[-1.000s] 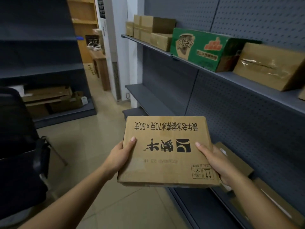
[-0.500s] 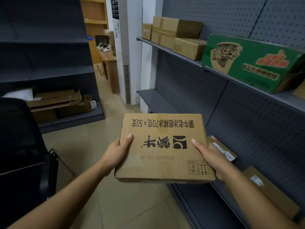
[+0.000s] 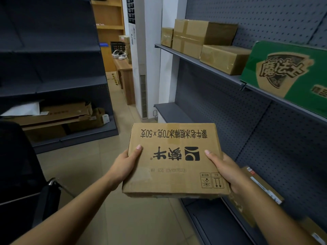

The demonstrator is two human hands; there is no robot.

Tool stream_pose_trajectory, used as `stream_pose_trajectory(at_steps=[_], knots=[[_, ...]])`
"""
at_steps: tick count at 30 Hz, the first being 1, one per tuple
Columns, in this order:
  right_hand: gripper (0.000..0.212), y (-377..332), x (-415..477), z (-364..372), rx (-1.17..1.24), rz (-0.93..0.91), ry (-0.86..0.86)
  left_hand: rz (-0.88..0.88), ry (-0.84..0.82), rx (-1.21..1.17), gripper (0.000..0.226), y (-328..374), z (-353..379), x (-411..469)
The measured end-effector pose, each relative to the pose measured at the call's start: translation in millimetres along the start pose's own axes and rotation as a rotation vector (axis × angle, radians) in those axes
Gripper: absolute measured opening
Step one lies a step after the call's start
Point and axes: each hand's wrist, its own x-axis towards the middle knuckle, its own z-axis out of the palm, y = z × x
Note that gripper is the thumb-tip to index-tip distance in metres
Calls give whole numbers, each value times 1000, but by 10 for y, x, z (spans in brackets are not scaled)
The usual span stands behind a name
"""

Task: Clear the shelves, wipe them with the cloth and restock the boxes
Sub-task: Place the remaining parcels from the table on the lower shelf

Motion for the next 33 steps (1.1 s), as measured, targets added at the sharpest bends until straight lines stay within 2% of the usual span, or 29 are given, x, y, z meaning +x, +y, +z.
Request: stream_pose_trajectory(at_steps=[11,16,19,22,26,29,33], knots=[[35,-248,1238,-251,-7,59,1,-24,-31,27,59,405,276,1278],[36,-209,1644,-462,2,99,59,-5,-66,66,51,624,536,1769],[36,-118,1876,-563,3,123,118,-11,-104,104,54,708,697,2116],[41,-54,2032,-628,33,152,164,-7,-142,145,63,775,843,2471],[58,60,2265,-753,84,253,254,30,-263,176,52,894,1127,3016],[71,188,2423,-795,153,294,344,25,-336,200,65,931,1335,3479],[79,329,2598,-766,273,361,476,-2,-461,235,61,939,1646,4067]])
